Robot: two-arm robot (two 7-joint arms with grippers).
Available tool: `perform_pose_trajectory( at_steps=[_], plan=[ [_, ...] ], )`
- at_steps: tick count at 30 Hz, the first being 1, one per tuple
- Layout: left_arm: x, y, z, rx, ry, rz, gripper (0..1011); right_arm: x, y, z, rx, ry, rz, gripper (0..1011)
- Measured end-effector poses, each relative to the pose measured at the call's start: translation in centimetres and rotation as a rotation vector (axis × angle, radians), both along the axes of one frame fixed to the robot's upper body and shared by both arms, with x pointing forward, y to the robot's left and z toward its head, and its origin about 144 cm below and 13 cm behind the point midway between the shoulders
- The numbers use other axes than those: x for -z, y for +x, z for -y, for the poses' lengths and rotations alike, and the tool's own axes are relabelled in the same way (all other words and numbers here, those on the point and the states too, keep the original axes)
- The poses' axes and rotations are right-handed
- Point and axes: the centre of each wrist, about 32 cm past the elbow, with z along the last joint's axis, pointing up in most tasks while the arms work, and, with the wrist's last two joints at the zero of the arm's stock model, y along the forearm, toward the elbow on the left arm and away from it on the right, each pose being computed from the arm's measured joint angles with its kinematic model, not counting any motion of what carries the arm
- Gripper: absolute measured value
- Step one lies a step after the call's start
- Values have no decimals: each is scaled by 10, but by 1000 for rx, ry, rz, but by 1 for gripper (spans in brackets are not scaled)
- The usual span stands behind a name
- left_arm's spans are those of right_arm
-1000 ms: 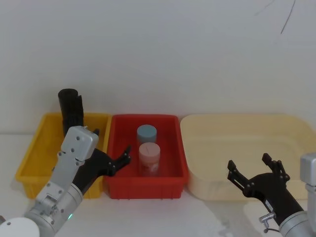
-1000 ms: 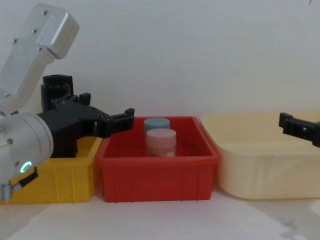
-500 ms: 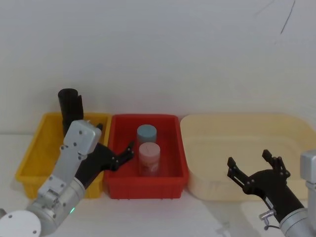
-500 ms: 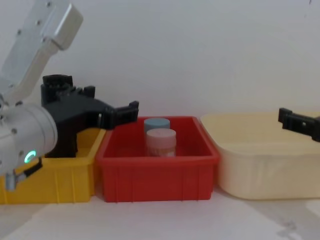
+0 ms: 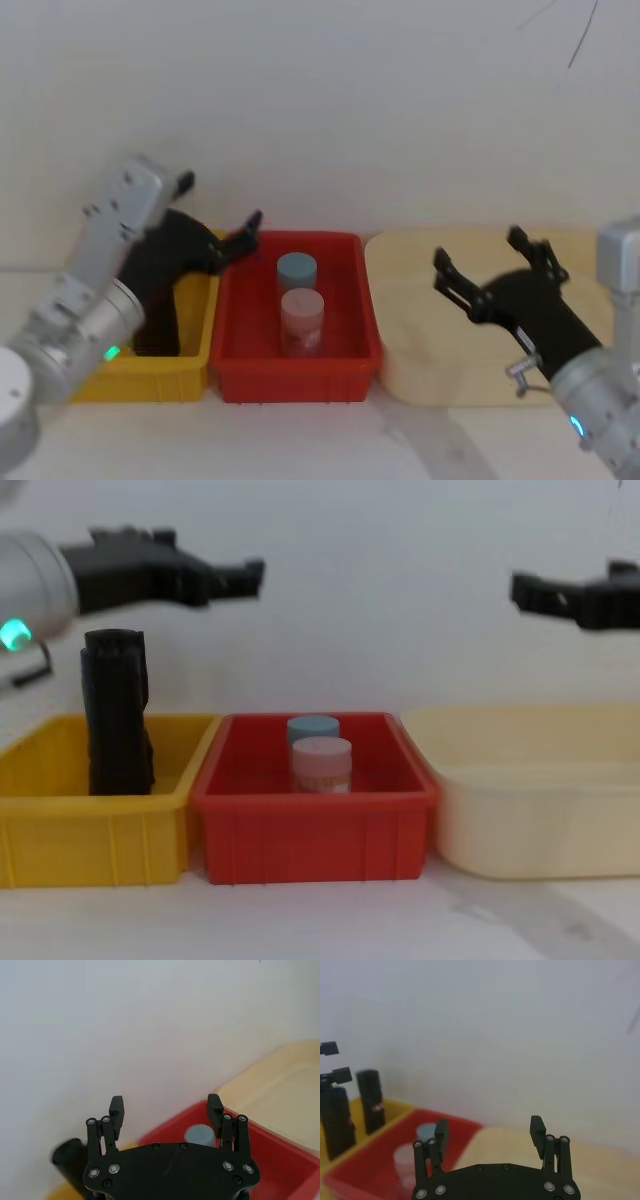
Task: Pick up the garbage bag with the one hand and transfer it to the other hand.
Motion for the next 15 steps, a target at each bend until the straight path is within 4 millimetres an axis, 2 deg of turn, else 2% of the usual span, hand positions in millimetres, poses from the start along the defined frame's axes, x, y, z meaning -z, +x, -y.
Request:
perform_pose_trajectory(
  at_steps=[6,11,13,15],
  plan=[
    [-29,-8,-33,-17,13,18,1001,-26,9,-21,-69,1,32,1002],
    [-38,-15,-59,-42,9,4,1001,-43,17,-43,-138,-2,46,1002],
    [-40,-18,-73,-59,3,-8,1001,-45,18,-46,-146,-3,47,1002],
    [-40,-20,-81,-67,-3,-19,1001,-52,24,-61,-186,-7,46,1002]
  ],
)
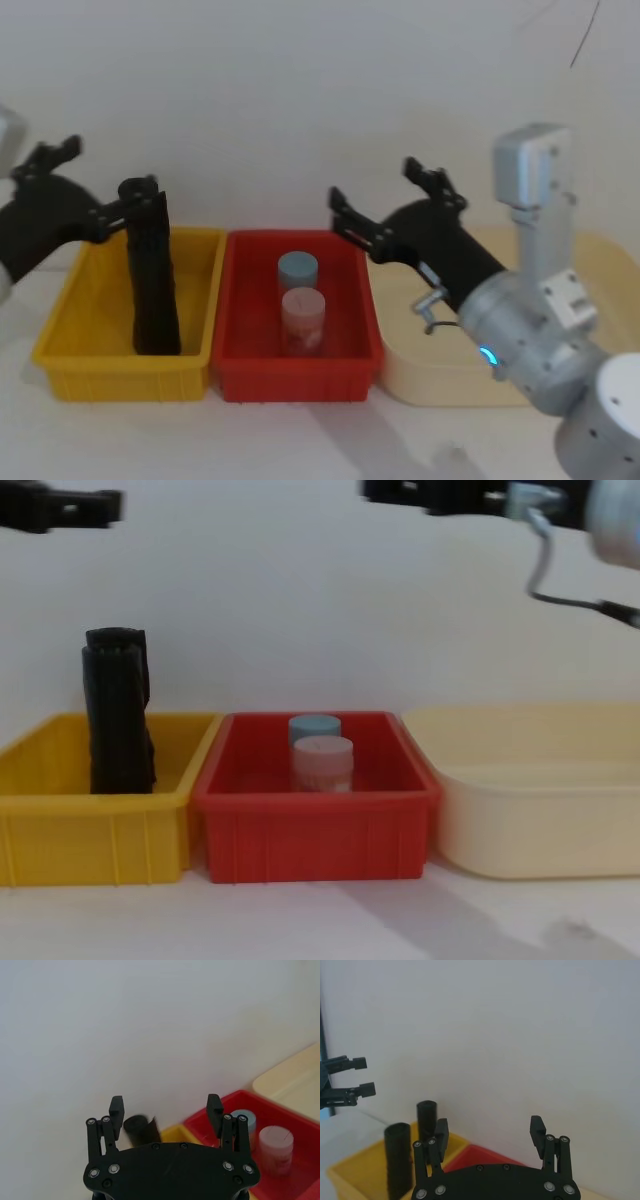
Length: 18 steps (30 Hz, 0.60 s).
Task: Pick up the garbage bag with the one hand and transfer it to the other hand.
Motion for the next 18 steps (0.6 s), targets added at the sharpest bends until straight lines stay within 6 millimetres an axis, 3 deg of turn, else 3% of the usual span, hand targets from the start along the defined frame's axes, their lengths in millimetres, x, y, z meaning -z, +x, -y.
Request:
perform_pose_trajectory(
  at_steps=[10,18],
  plan=[
    [7,-7,-37,-25,-66,-68,1001,-8,13,-29,-68,-32,-37,1002],
    [13,-1,-44,12,-112,-104,1001,-5,18,-37,-84,-54,-78,1002]
  ],
)
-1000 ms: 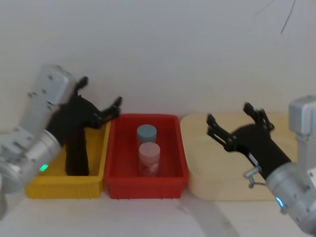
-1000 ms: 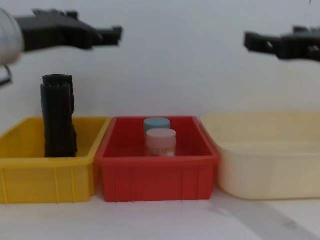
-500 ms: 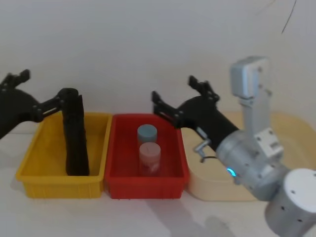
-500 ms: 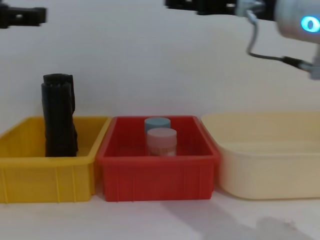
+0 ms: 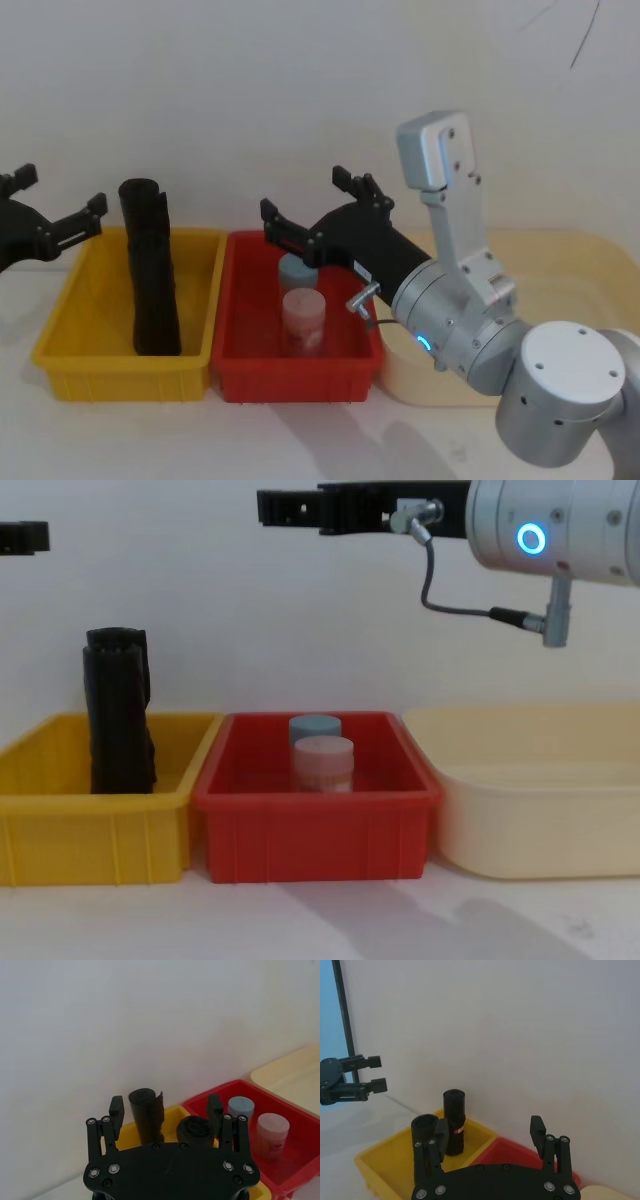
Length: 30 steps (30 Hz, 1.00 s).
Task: Pick up the garbage bag with the one hand and transfer it to the other hand.
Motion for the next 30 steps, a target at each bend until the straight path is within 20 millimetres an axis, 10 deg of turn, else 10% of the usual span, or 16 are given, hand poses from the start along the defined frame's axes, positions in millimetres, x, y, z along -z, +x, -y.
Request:
perform_pose_trajectory(
  at_steps=[30],
  plan=[
    [36,35,17,85,-38,-135,1001,20,17,-1,-8,-20,-114,1001]
  ],
)
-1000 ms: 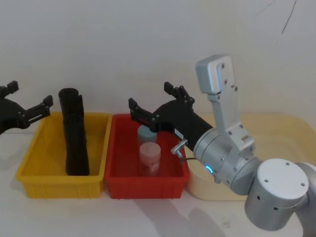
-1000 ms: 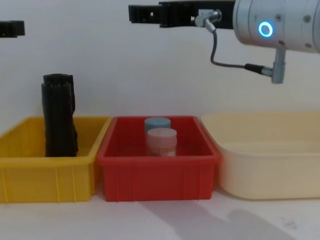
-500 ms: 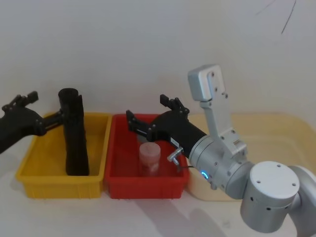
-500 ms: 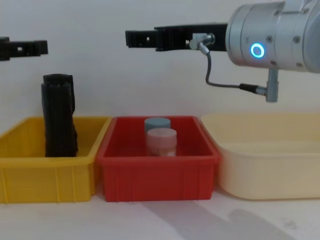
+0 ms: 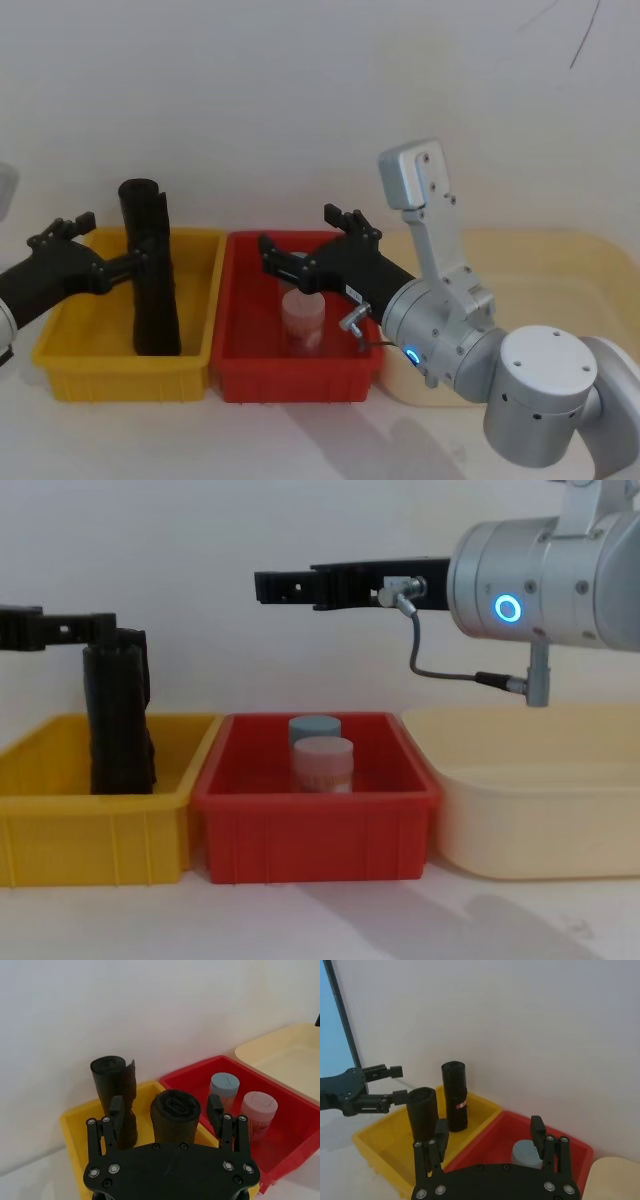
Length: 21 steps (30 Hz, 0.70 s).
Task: Pick up the garbage bag with the one hand and transfer it to the other hand.
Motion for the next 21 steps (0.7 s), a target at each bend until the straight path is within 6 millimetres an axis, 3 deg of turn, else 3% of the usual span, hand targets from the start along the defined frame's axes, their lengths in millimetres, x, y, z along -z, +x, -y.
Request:
perform_pose_trajectory(
  at_steps=[21],
  plan=[
    [8,21,5,17,44,-56,1001,12,12,21,33,7,-54,1001]
  ],
)
